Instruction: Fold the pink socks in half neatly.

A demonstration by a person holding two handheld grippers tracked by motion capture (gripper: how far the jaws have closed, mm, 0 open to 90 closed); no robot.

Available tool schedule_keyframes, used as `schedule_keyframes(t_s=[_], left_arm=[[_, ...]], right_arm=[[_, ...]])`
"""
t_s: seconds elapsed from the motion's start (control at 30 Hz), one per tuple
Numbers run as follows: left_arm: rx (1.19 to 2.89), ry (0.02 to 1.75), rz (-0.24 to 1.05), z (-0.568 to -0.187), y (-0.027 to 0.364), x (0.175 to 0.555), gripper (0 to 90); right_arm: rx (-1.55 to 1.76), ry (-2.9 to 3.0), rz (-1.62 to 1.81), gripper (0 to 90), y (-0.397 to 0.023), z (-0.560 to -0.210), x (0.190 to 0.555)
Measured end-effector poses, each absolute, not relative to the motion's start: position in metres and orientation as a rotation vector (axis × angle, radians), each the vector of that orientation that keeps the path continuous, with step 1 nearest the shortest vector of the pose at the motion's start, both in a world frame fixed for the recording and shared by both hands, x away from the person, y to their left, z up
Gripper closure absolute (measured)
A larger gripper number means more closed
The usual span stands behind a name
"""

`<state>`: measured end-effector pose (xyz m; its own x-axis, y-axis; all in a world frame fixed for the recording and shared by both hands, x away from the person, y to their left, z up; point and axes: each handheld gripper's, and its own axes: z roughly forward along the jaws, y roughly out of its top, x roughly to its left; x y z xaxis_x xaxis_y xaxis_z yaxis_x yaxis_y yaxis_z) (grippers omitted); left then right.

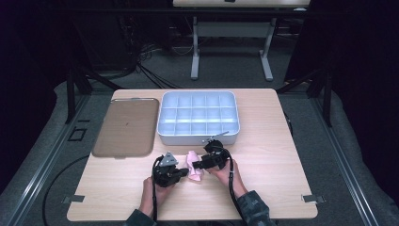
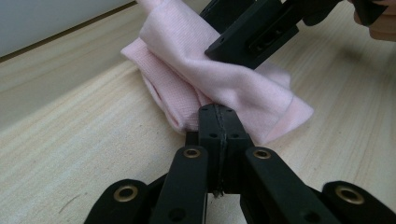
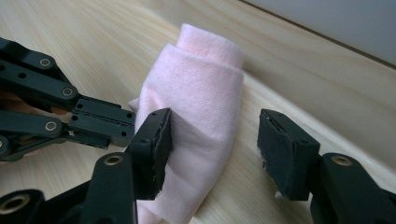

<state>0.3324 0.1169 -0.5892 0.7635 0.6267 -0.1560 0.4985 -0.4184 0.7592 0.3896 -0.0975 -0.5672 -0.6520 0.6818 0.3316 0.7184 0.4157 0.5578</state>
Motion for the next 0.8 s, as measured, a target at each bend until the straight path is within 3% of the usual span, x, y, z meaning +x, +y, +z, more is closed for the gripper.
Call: schedule_keyframes(t_s=[0.13, 0.33, 0.6, 0.8], left_arm=[[2.104, 0.835, 0.191, -0.589, 0.117, 0.333, 89.7], [2.103, 0.825, 0.182, -0.589, 0.117, 0.332, 87.5], [2.076, 0.865, 0.154, -0.587, 0.128, 0.332, 40.4], [2.064, 0.901, 0.206, -0.583, 0.144, 0.326, 21.8]], right_arm=[[-1.288, -2.654, -1.023, 45.5, -0.092, -0.566, 0.388], [-1.270, -2.703, -0.963, 55.9, -0.085, -0.564, 0.386], [-1.231, -2.688, -1.002, 71.9, -0.083, -0.565, 0.383], [-1.227, -2.709, -1.047, 77.0, -0.085, -0.564, 0.377]])
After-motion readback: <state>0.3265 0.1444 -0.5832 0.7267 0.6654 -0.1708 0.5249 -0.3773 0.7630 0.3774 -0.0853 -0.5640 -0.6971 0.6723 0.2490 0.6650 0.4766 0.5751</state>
